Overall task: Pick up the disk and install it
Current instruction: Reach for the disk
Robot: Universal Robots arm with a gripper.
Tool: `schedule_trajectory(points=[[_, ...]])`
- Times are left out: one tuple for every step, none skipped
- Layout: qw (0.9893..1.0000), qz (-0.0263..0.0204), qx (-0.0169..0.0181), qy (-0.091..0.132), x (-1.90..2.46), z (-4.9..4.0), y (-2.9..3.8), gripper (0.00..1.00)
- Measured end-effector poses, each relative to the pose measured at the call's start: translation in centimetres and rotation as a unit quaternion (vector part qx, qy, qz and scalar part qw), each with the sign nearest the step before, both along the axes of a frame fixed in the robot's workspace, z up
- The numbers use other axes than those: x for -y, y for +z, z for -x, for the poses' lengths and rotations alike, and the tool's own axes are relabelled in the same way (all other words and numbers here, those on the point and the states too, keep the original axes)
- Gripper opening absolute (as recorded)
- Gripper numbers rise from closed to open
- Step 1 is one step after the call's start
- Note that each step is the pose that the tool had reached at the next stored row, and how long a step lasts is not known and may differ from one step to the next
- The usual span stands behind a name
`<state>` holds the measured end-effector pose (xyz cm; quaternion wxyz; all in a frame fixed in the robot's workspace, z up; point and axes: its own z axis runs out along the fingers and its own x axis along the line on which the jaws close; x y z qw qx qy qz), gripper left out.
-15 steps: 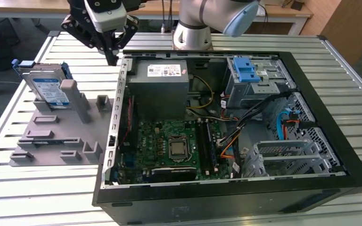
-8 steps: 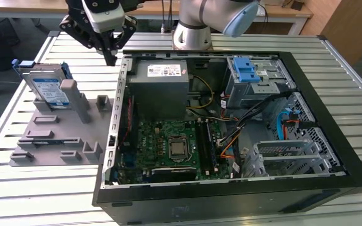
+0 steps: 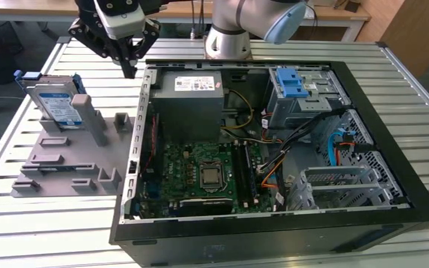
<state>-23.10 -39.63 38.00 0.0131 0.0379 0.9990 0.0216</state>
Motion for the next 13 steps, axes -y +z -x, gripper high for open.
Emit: schedule_trajectory(points=[[1.0, 0.0, 0.0, 0.0, 0.0, 0.04, -0.01, 0.11], [1.0, 0.0, 0.0, 0.0, -0.01, 0.08, -0.02, 0.11], [1.0, 0.0, -0.0001, 0.0, -0.02, 0.5, -0.11, 0.11], [1.0, 0.0, -0.0001, 0.0, -0.03, 0.58, -0.12, 0.11], [1.0, 0.0, 0.0, 0.0, -0.03, 0.65, -0.14, 0.11], [1.0, 0.0, -0.0001, 0.0, -0.04, 0.73, -0.15, 0.11], [1.0, 0.0, 0.0, 0.0, -0.04, 0.8, -0.16, 0.11], [1.0, 0.0, 0.0, 0.0, -0.04, 0.88, -0.17, 0.11], [1.0, 0.0, -0.0001, 0.0, -0.05, 0.94, -0.17, 0.11], [1.0, 0.0, 0.0, 0.0, -0.05, 1.01, -0.19, 0.11], [1.0, 0.0, 0.0, 0.0, -0.05, 1.06, -0.2, 0.11], [1.0, 0.0, 0.0, 0.0, -0.05, 1.1, -0.2, 0.11], [1.0, 0.0, -0.0001, 0.0, -0.05, 1.14, -0.2, 0.11]])
